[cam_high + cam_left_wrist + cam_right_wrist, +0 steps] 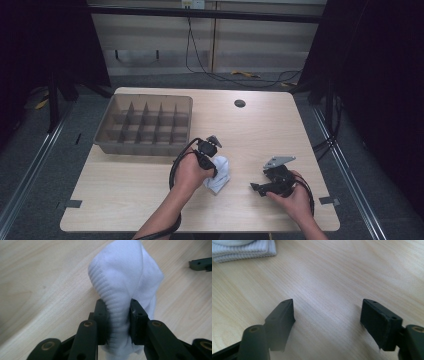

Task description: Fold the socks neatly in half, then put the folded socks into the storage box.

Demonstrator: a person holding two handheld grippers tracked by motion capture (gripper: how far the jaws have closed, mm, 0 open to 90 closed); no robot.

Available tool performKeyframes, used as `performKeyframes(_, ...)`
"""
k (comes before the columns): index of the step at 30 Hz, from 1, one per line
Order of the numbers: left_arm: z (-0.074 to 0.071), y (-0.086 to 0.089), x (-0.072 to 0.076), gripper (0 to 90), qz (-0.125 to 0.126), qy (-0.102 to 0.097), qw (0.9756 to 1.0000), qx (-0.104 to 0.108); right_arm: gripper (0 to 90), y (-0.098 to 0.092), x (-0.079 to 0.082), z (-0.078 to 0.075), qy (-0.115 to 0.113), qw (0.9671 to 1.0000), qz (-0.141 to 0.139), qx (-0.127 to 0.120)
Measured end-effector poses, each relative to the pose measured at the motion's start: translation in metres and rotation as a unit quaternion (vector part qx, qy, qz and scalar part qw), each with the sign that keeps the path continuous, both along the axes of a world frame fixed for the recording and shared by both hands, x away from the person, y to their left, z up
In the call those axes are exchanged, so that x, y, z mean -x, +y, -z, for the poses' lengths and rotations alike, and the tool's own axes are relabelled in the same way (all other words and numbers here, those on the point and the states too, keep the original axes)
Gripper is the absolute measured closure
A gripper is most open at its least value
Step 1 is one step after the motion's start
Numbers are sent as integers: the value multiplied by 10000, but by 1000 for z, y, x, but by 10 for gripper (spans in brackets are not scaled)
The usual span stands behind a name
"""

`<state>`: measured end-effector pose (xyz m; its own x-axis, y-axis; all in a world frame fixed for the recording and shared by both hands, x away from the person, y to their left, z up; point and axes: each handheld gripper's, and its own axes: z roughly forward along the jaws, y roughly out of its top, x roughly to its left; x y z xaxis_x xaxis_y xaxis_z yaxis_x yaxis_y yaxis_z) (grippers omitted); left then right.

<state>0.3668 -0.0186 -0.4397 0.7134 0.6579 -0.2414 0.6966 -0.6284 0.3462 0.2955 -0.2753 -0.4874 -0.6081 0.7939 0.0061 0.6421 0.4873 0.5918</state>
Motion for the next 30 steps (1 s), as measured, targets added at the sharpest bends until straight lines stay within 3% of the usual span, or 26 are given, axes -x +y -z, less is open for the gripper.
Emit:
performKeyframes(4,-11,3,1,724,-48,-48,10000,-50,134,1,0,2,-12,10000,45,8)
performKeyframes(6,-15,5,0,724,-68,-46,9999,-67,121,1,0,4,-28,10000,72,-20)
performKeyframes(10,-21,10,-1,724,-131,-121,9998,-95,104,2,0,4,-52,9999,105,-27)
performKeyframes(21,-32,22,-6,724,-280,-51,9996,-34,92,2,4,9,-257,9993,230,-144)
performKeyframes(30,-45,27,-13,724,-387,-106,9992,-44,92,1,7,12,-420,9983,288,-269)
